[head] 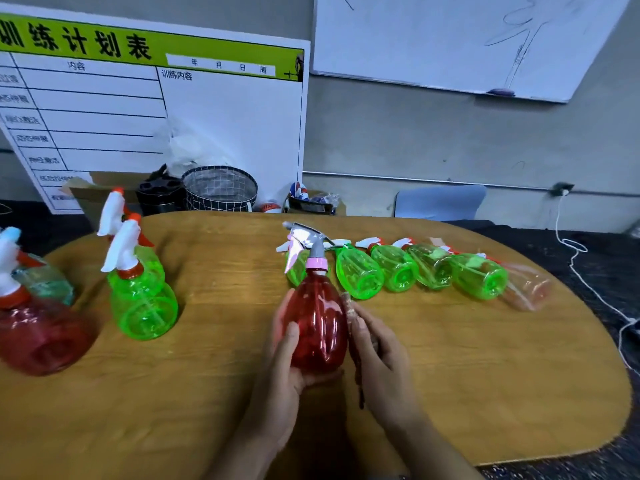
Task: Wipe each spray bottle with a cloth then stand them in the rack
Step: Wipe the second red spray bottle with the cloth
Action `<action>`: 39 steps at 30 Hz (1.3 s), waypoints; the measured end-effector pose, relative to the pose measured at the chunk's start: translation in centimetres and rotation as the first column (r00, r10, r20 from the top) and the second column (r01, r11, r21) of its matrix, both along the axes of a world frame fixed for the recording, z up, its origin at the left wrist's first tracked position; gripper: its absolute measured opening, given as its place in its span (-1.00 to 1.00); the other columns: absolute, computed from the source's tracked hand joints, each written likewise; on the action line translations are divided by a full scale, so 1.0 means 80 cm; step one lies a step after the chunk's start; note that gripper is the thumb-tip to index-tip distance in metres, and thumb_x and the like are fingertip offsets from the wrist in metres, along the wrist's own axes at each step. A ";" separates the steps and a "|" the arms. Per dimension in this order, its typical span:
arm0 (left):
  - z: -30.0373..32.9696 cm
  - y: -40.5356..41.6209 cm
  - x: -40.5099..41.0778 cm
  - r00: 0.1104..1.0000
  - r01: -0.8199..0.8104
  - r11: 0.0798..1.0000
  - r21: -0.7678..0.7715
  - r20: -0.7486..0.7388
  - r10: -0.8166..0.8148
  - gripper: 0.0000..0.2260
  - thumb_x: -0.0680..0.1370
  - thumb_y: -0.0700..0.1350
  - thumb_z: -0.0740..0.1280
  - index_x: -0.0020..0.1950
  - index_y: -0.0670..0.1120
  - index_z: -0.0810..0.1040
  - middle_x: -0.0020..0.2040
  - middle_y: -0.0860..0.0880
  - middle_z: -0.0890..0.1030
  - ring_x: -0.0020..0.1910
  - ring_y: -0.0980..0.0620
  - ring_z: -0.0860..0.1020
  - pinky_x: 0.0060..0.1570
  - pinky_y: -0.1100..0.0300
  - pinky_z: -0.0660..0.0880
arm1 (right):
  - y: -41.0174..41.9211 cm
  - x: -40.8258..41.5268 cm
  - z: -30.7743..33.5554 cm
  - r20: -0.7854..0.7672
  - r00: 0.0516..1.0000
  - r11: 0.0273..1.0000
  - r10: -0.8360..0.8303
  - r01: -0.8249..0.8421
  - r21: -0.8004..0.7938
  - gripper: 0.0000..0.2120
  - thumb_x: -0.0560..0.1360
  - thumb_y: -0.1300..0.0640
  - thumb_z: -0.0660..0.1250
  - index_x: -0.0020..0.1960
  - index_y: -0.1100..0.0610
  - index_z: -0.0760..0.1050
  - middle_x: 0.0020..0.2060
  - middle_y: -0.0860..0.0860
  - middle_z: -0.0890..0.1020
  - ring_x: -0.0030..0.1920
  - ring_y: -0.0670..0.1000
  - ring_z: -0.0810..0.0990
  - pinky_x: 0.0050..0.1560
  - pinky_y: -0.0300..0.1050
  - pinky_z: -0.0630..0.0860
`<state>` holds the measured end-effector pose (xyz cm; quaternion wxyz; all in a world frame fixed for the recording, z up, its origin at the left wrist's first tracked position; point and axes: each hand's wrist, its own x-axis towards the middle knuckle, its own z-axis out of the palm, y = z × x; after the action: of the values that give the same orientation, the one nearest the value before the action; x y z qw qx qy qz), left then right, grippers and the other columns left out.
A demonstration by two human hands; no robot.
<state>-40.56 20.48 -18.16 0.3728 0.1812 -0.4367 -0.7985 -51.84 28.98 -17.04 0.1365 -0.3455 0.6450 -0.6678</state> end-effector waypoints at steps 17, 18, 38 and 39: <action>-0.012 -0.019 0.027 0.998 0.059 0.998 0.021 0.032 -0.059 -0.44 0.60 0.28 0.13 0.59 0.16 0.42 0.44 -0.01 0.62 0.38 -0.02 0.63 0.00 0.06 0.67 | -0.022 0.018 0.035 -0.860 0.455 0.964 0.230 0.018 0.267 -0.70 0.70 -0.13 0.20 0.36 -0.19 0.58 -0.01 -0.08 0.49 -0.17 -0.02 0.57 -0.29 -0.07 0.54; -0.013 -0.021 0.029 0.998 0.059 0.998 0.022 0.034 -0.060 -0.39 0.58 0.31 0.12 0.59 0.13 0.41 0.43 -0.04 0.63 0.40 -0.04 0.61 0.09 0.10 0.66 | -0.016 0.020 0.030 -0.879 0.400 0.962 0.260 -0.027 0.272 -0.71 0.70 -0.10 0.23 0.37 -0.17 0.59 0.01 -0.04 0.54 -0.17 0.01 0.58 -0.30 -0.06 0.54; -0.037 -0.042 0.080 0.988 -0.012 0.989 -0.146 0.150 0.034 -0.30 0.57 0.55 0.08 0.60 0.22 0.41 0.58 -0.04 0.48 0.58 -0.12 0.42 0.59 -0.28 0.27 | -0.006 0.074 0.010 -0.881 0.315 0.934 0.352 -0.178 0.309 -0.70 0.65 0.03 0.33 0.36 -0.08 0.63 -0.01 -0.02 0.58 -0.20 0.02 0.60 -0.29 -0.08 0.58; -0.037 -0.041 0.082 0.988 -0.012 0.989 -0.150 0.150 0.035 -0.31 0.58 0.53 0.06 0.60 0.23 0.41 0.58 -0.03 0.48 0.58 -0.12 0.43 0.56 -0.26 0.32 | -0.004 0.073 0.014 -0.883 0.317 0.936 0.347 -0.182 0.302 -0.70 0.64 0.04 0.34 0.35 -0.08 0.63 -0.02 -0.04 0.57 -0.21 0.01 0.59 -0.30 -0.09 0.57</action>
<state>-34.01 17.22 -21.15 0.3602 0.2187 -0.5198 -0.7431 -45.98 28.68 -15.91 -0.1170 -0.7494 0.5901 -0.2763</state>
